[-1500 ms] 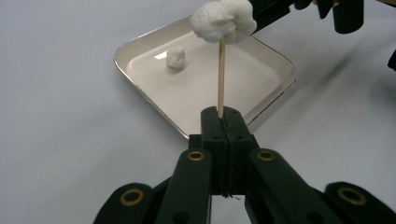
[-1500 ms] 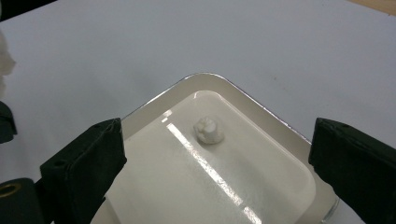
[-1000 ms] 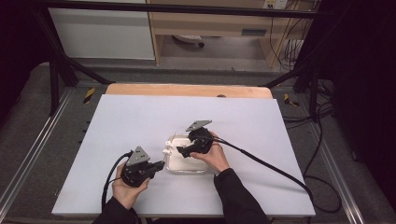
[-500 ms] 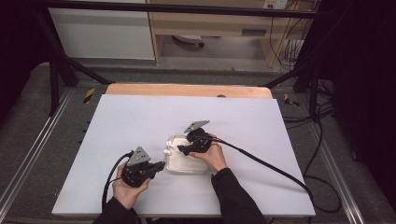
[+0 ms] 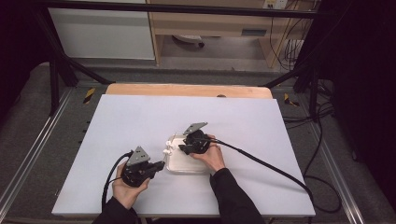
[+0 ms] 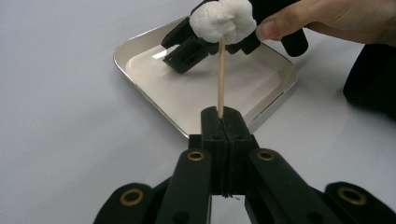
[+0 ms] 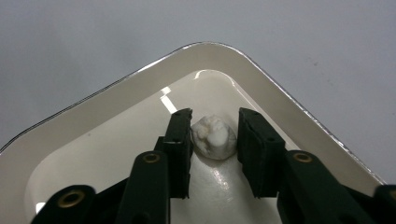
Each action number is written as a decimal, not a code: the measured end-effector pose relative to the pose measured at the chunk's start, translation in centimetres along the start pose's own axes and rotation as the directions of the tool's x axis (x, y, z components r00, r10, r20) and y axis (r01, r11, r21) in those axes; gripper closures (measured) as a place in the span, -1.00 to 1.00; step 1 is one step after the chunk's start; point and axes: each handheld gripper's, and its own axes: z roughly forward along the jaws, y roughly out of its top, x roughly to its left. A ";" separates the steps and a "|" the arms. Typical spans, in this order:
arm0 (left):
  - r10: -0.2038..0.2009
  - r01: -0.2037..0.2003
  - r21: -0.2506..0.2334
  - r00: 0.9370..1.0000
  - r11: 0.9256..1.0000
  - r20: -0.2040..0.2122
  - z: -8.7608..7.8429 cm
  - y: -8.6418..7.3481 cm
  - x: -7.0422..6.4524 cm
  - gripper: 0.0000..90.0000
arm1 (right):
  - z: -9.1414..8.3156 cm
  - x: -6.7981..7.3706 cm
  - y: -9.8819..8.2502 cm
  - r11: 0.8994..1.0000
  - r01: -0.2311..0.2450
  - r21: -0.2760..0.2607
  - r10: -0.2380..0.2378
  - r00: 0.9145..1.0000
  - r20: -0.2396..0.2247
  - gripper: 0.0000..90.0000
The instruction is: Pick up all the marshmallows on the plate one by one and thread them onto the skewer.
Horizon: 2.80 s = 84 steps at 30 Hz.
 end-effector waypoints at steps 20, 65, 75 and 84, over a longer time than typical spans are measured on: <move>0.012 -0.012 0.003 1.000 1.000 0.007 0.2 0.0 -0.3 0.98 | -3.1 0.1 1.0 0.999 -0.019 -0.029 0.018 0.999 -0.030 0.70; 0.075 -0.076 0.015 0.996 0.997 0.056 0.9 0.4 -2.3 0.98 | -16.4 -0.2 -0.9 0.948 -0.112 -0.299 0.076 0.989 -0.128 0.73; 0.086 -0.088 0.017 0.994 0.996 0.064 1.0 0.4 -2.5 0.98 | -17.1 0.2 0.0 0.937 -0.128 -0.325 0.083 0.985 -0.148 0.74; 0.092 -0.093 0.015 0.993 0.996 0.068 1.0 0.4 -2.7 0.98 | -17.1 0.4 0.8 0.917 -0.163 -0.363 0.102 0.978 -0.182 0.74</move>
